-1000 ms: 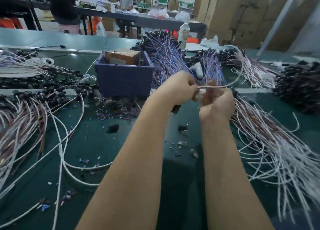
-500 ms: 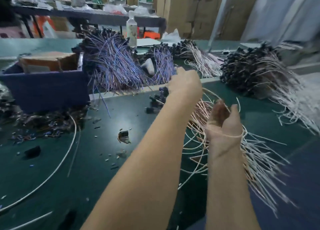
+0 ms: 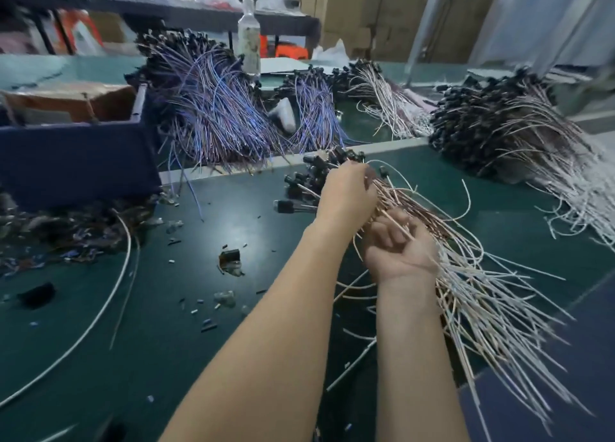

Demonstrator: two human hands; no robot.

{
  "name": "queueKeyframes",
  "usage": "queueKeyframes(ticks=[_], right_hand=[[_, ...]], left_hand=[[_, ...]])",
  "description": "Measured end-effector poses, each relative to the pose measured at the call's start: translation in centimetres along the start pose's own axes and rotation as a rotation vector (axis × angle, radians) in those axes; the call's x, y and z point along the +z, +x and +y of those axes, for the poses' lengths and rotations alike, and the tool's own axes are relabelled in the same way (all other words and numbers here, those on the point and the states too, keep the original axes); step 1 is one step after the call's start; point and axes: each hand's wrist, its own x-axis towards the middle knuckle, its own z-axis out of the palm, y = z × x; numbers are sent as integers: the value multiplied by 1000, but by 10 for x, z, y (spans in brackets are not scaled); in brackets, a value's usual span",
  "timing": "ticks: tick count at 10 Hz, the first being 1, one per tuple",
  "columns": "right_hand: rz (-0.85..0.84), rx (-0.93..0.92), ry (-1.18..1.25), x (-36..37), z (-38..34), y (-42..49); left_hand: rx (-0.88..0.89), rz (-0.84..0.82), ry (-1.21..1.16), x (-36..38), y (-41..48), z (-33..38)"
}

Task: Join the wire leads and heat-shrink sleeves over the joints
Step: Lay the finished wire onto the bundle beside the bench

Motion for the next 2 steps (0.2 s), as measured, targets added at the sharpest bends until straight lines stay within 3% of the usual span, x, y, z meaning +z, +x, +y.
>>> queueKeyframes(ticks=[1, 2], right_hand=[[-60, -27, 167, 4, -5, -12], [-118, -78, 215, 7, -5, -27]], left_hand=[[44, -35, 34, -2, -16, -5], [-24, -243, 45, 7, -26, -11]])
